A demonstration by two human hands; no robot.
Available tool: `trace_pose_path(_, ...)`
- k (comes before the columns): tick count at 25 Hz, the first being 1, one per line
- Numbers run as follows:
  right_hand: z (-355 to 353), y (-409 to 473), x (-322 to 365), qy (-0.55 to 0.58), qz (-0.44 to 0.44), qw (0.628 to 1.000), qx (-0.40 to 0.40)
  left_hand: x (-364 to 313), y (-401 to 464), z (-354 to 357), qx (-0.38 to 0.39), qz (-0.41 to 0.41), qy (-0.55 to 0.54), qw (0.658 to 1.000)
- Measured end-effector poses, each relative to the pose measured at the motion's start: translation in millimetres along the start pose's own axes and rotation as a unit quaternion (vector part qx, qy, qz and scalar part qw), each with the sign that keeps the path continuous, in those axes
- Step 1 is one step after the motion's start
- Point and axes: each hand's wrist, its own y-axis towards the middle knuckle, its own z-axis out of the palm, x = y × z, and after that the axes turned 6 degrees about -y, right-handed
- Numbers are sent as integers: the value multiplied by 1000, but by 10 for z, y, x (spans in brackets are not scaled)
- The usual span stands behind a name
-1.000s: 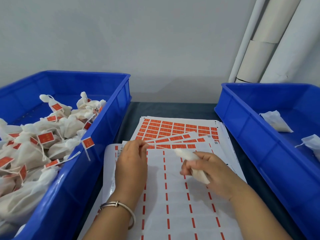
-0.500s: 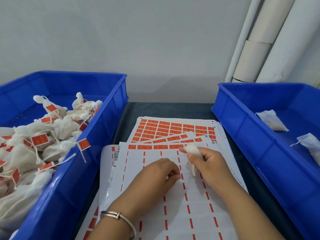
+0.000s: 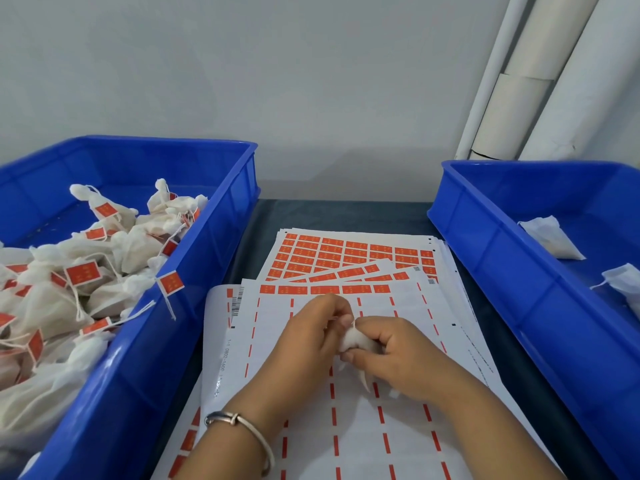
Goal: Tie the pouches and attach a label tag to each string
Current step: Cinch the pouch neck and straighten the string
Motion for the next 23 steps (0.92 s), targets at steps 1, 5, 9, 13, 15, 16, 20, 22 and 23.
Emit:
trace_pose_path(1,-1,-4,10,3,3,1000,1,6,-7,8,-5,-11,-7,1000)
trace_pose_path(5,30,-14,52,8,0,1000,-13,-7,-18,70,-59,-42,-56,996)
trace_pose_path(9,107,-3,91,27,-30,994,-99,-52,-4,143,-119,-50,-115,985)
trace_pose_path(13,164,10,102,-4,-63,986,-157,-66,-5,173,-122,-57,-160,978)
trace_pose_path(15,173,10,105,-4,-68,979,-192,-48,-1,164,-117,-77,-201,970)
trace_pose_path(16,171,8,111,3,-69,976,-208,-39,5,159,-114,-92,-224,963)
trace_pose_path(20,173,3,110,-16,-85,966,-244,-30,11,162,-118,-141,-251,950)
trace_pose_path(22,168,13,105,-21,-72,966,-249,-32,3,175,-132,-157,-229,952)
trace_pose_path(23,170,17,110,-10,-56,968,-243,-38,1,180,-137,-161,-225,951)
